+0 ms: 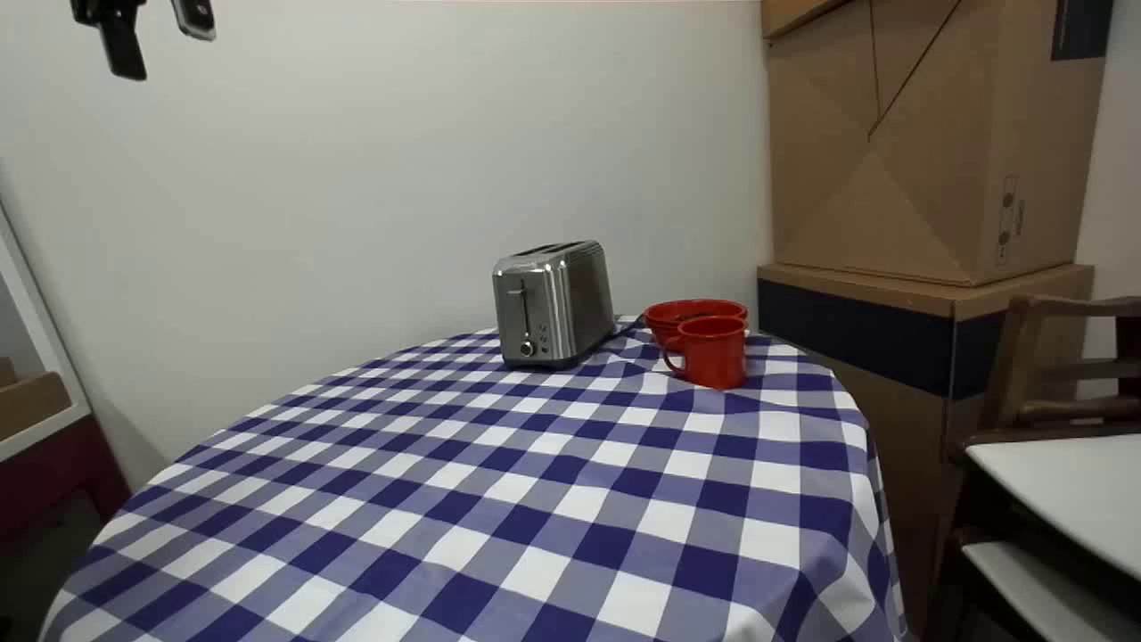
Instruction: Push the lever on the silver toaster downwards
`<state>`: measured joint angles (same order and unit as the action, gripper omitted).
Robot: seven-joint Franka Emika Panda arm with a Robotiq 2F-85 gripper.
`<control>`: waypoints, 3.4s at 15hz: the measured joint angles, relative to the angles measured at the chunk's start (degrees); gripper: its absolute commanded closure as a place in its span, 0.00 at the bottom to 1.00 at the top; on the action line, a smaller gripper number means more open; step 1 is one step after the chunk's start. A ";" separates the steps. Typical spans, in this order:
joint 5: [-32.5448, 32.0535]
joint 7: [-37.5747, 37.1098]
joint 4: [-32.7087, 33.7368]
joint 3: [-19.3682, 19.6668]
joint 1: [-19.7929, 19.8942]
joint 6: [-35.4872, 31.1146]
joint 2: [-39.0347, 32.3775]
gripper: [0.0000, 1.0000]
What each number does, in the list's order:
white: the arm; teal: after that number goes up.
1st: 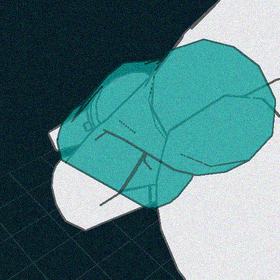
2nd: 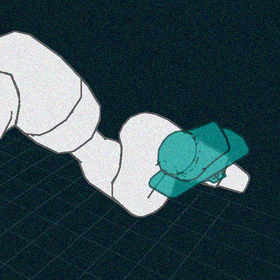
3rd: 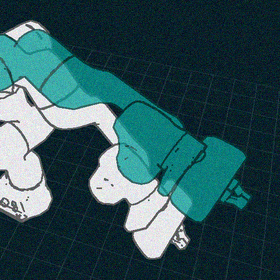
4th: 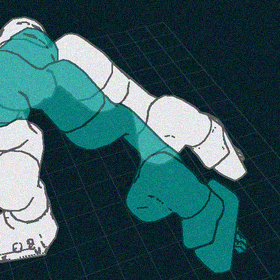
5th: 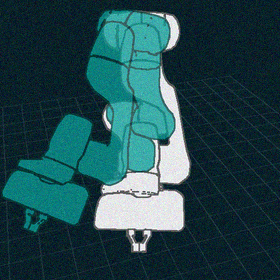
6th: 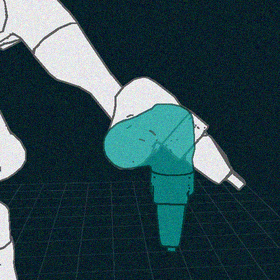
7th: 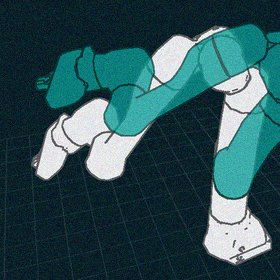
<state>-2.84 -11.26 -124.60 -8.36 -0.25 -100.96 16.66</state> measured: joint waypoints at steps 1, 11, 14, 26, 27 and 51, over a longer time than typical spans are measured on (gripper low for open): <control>0.00 0.00 0.01 0.00 0.00 -0.02 0.01 0.00; 0.00 0.00 0.43 0.59 -0.21 -0.73 -0.04 0.00; 0.00 -0.11 3.35 0.85 -0.19 -2.25 -1.02 0.00; -3.58 -3.37 31.34 1.58 -0.31 -4.06 -20.89 0.00; -4.12 -3.79 34.08 2.01 -0.43 -4.06 -23.35 0.00; -4.63 2.54 79.38 8.86 -1.86 5.17 -67.73 1.00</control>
<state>-7.48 -8.72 -45.22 0.50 -2.11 -95.79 -51.07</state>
